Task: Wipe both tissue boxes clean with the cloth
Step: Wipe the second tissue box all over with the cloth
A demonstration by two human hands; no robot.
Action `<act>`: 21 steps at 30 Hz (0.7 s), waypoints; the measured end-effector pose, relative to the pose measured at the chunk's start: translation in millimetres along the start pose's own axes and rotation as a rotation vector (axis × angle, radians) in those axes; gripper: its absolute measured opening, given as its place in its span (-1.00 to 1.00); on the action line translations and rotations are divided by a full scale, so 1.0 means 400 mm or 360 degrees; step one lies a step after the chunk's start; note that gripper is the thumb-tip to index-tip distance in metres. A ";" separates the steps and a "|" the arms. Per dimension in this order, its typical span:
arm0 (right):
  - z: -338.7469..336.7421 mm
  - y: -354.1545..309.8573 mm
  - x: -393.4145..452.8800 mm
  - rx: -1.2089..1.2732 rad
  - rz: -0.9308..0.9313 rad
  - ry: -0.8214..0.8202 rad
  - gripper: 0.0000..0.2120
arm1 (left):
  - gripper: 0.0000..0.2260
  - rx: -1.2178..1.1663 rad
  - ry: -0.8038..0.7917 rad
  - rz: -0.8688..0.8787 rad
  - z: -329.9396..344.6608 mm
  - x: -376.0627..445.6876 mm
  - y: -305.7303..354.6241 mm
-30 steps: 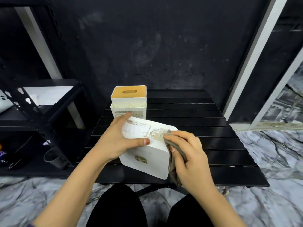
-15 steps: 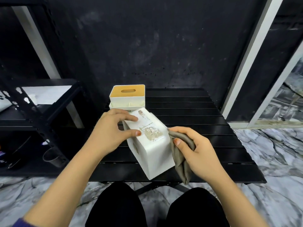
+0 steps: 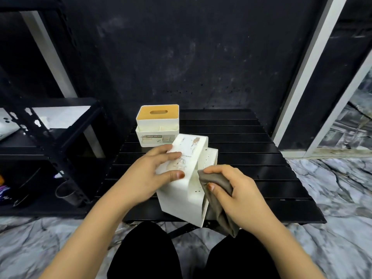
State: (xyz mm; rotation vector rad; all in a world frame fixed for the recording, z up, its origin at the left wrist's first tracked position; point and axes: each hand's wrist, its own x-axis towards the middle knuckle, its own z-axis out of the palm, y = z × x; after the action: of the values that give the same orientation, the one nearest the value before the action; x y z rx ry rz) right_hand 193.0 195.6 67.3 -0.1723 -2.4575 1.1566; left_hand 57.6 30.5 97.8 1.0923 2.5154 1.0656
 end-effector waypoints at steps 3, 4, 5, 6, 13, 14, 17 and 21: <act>0.018 0.010 0.001 -0.0098 -0.0093 -0.0090 -0.72 | -0.57 0.0007 -0.0083 -0.0044 -0.001 0.007 -0.016; 0.023 0.010 0.002 -0.0148 -0.0092 -0.0106 -0.72 | -0.54 -0.0044 -0.0099 -0.0063 0.003 0.006 -0.018; 0.027 0.009 0.003 -0.0199 -0.0098 -0.0107 -0.74 | -0.50 -0.0119 -0.0103 -0.0082 0.009 0.004 -0.018; 0.030 0.004 0.005 -0.0270 -0.0133 -0.0093 -0.76 | -0.44 -0.0190 -0.0093 -0.0091 0.015 0.001 -0.019; 0.036 -0.020 0.000 -0.0583 -0.0425 -0.0199 -0.70 | -0.50 -0.0501 -0.0010 -0.0058 0.043 -0.012 -0.030; 0.027 -0.014 0.007 -0.0541 -0.0386 -0.0216 -0.68 | -0.50 -0.0527 0.0002 -0.0062 0.046 -0.011 -0.031; 0.012 0.007 0.036 -0.0529 -0.0263 -0.0142 -0.68 | -0.47 -0.0579 0.0007 -0.0077 0.051 -0.005 -0.032; 0.039 -0.011 0.007 -0.0583 -0.0386 -0.0156 -0.73 | -0.50 -0.0708 0.0065 -0.0084 0.061 -0.003 -0.032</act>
State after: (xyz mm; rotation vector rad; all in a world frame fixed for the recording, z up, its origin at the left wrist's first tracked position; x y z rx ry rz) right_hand 184.1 182.5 62.9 0.0785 -2.6677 0.6231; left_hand 61.9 36.6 71.4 0.8761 2.1626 1.5444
